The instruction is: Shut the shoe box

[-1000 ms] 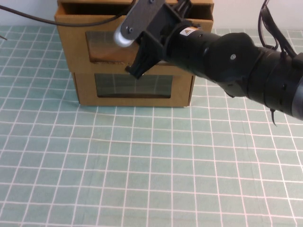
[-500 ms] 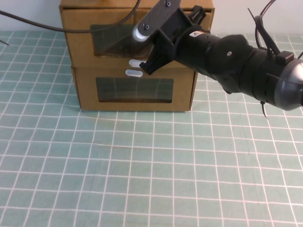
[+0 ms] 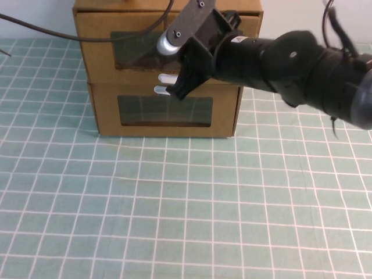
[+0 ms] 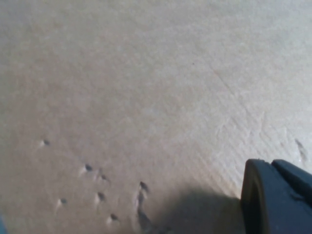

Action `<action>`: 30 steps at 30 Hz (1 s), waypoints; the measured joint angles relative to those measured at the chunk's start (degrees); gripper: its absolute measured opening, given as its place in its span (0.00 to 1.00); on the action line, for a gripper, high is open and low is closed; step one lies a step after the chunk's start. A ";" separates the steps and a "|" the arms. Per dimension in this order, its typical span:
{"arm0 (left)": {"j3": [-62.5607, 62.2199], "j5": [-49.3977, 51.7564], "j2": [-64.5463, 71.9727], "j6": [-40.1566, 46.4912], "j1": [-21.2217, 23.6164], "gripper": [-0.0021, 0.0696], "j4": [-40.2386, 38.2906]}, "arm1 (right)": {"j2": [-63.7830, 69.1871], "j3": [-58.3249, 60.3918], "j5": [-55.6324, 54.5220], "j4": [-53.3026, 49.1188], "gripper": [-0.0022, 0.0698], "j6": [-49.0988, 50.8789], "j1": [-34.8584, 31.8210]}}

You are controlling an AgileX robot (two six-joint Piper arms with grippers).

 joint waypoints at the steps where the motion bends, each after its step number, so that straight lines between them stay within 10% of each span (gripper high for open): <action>1: 0.00 0.08 0.00 0.11 0.00 0.02 0.00 | -0.63 0.00 1.17 -0.01 0.01 0.00 0.00; 11: 0.00 0.95 -4.90 1.71 0.00 0.02 1.40 | -11.27 0.00 11.07 -1.17 0.01 9.32 -2.61; 30: 0.00 13.58 -23.09 0.83 0.00 0.02 5.27 | -20.78 -6.70 35.90 -17.67 0.01 51.37 -29.73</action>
